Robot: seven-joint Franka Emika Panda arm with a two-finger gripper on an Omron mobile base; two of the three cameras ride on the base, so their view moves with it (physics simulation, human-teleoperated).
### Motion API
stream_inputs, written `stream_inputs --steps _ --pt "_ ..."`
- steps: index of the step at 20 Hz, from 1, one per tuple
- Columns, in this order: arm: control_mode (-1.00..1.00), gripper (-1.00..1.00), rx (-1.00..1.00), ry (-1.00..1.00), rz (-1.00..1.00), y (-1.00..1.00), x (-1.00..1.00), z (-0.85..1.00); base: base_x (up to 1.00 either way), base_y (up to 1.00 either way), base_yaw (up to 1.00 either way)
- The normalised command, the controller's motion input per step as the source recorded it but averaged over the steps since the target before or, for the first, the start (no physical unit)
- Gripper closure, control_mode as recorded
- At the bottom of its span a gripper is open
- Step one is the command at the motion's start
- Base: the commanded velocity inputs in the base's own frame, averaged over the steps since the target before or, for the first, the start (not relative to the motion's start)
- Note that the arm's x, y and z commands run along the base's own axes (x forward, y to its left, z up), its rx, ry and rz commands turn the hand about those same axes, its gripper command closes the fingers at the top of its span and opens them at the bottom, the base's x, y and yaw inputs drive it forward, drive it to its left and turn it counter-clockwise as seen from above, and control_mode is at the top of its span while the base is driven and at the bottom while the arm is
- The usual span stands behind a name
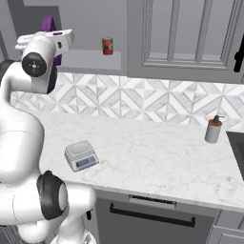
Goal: Pick the cereal and place it on the digital scale for weighing, and close the cabinet.
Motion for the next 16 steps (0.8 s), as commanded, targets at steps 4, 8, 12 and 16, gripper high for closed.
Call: stream_inputs --steps 4,8,12,16 --pt "-1.0 1.0 -0.01 0.1 0.0 -0.54 -1.0 0.0 0.0 0.0 0.0" --pt "-1.0 1.0 -0.02 0.13 0.05 -0.6 -0.96 -0.06 0.0 0.0 0.0" --pt "-1.0 1.0 -0.05 0.2 0.1 -0.53 -0.55 -0.37 0.0 0.0 0.0" --pt "-1.0 1.0 -0.09 0.23 0.17 -0.28 -0.24 -0.44 0.0 0.0 0.0"
